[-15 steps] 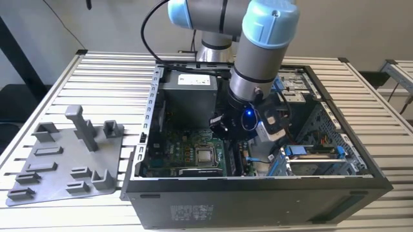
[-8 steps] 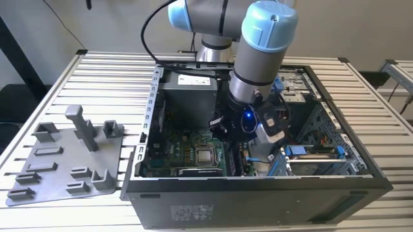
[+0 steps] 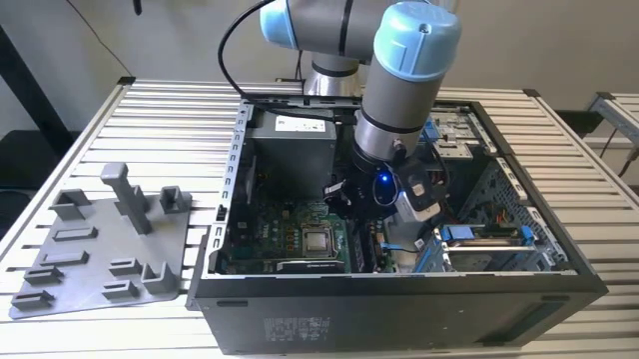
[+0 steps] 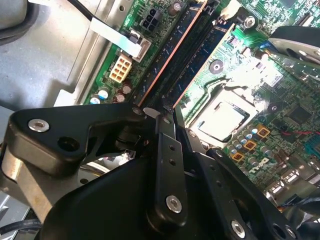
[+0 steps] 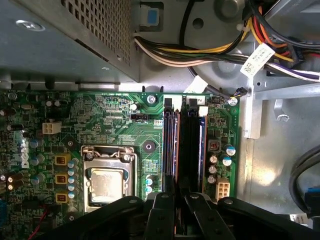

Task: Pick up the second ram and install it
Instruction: 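Insert the second ram into the second slot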

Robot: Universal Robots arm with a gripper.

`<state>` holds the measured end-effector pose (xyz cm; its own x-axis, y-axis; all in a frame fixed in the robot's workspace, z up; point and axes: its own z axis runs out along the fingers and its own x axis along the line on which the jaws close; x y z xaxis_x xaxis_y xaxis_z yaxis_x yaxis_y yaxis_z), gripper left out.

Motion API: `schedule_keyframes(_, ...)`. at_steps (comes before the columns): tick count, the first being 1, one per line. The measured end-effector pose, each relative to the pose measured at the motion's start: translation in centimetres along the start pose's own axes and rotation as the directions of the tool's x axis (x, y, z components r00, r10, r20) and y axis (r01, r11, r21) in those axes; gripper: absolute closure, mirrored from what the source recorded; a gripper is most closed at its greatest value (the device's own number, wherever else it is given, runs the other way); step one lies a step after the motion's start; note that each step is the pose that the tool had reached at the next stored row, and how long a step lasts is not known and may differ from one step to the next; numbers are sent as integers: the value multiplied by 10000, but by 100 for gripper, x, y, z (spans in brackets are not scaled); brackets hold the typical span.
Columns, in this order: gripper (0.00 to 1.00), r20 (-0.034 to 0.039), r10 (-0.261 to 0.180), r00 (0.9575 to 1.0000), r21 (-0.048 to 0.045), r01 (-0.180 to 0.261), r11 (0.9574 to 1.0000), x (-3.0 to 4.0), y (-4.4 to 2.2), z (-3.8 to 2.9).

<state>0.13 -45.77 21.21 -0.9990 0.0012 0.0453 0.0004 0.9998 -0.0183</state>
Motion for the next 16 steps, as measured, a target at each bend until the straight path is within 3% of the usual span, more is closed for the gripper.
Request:
schedule_keyframes(6, 86, 0, 0, 10000, 0, 0, 10000, 0, 0, 4)
schedule_keyframes(12, 86, -7, 0, 10000, 34, 0, 10000, -3, 0, 67)
schedule_keyframes(16, 86, -6, 1, 10000, 34, -1, 10000, -3, 1, 72)
